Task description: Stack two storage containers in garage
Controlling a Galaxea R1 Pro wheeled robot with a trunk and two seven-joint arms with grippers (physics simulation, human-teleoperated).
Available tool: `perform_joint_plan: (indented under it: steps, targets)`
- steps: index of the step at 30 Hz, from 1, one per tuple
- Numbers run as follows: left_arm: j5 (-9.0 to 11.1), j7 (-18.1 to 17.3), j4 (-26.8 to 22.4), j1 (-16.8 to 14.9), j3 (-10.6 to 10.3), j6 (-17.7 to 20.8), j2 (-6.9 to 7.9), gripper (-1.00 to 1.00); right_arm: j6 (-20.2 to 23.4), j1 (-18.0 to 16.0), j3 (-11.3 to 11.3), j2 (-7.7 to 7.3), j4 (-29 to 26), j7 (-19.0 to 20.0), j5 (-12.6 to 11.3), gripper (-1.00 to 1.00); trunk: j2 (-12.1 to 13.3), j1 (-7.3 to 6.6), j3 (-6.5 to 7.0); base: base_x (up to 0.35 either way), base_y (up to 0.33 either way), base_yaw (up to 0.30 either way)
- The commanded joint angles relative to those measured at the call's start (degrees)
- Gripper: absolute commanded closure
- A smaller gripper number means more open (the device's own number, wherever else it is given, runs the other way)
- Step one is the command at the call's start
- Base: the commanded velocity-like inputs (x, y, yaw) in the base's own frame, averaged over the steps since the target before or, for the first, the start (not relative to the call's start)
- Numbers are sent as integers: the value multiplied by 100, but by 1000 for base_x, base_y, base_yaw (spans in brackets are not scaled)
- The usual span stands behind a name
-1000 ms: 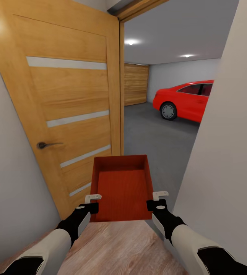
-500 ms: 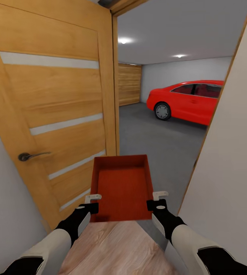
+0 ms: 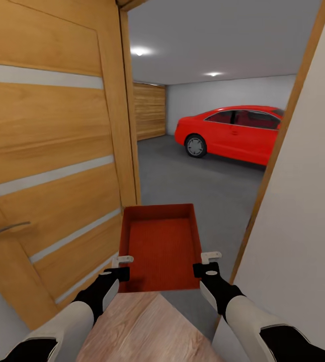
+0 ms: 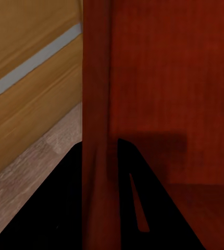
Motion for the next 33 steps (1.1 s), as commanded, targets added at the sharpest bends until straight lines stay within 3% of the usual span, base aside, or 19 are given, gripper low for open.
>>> perform_joint_plan:
  steps: [1, 10, 27, 33]
  targets:
    - [19, 20, -28, -1, -101, -113, 214, 100, 27, -8, 44, -53, 23, -14, -94, 100, -13, 6, -13, 286, 100, -238]
    - [28, 11, -27, -1, -102, -107, 216, 100, 27, -8, 44, -53, 24, -14, -94, 100, -13, 6, -13, 285, 196, -224]
    - [19, 12, -27, -1, -103, -114, 209, 100, 27, -8, 44, -53, 24, -14, -94, 100, -13, 6, -13, 212, 183, -14]
    - [19, 11, -27, -1, -103, -114, 208, 100, 29, -8, 44, -53, 24, -14, -94, 100, -13, 6, -13, 155, 130, -156]
